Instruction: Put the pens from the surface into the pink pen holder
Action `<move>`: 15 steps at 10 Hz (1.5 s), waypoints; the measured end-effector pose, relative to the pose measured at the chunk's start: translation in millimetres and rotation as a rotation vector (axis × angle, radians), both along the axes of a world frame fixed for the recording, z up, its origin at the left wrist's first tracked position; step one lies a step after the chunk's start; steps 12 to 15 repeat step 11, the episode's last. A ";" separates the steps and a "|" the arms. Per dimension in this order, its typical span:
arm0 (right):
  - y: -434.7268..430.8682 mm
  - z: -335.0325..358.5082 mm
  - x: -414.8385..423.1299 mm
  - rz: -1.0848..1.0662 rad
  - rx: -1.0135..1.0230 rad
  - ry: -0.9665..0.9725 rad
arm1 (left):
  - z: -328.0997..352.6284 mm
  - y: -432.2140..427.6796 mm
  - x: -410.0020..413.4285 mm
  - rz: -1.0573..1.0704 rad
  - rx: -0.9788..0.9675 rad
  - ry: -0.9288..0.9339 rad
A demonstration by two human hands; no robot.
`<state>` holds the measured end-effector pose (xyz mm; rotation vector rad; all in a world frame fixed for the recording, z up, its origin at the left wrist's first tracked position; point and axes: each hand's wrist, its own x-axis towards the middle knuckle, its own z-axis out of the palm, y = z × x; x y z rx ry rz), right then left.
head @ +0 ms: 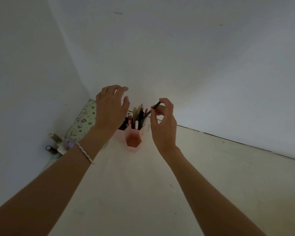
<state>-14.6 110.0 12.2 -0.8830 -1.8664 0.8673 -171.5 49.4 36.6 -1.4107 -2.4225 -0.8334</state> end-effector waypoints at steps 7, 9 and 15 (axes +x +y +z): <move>-21.3 -81.1 -27.5 0.176 -0.480 -0.515 | -16.6 -7.3 -6.9 0.032 -0.255 -0.496; -0.7 -86.3 -39.0 0.152 -0.464 -0.579 | -24.3 5.8 -9.4 0.057 -0.163 -0.518; -3.6 -77.5 -27.8 0.085 -0.558 -0.374 | -30.4 -7.6 -17.3 0.021 -0.076 -0.643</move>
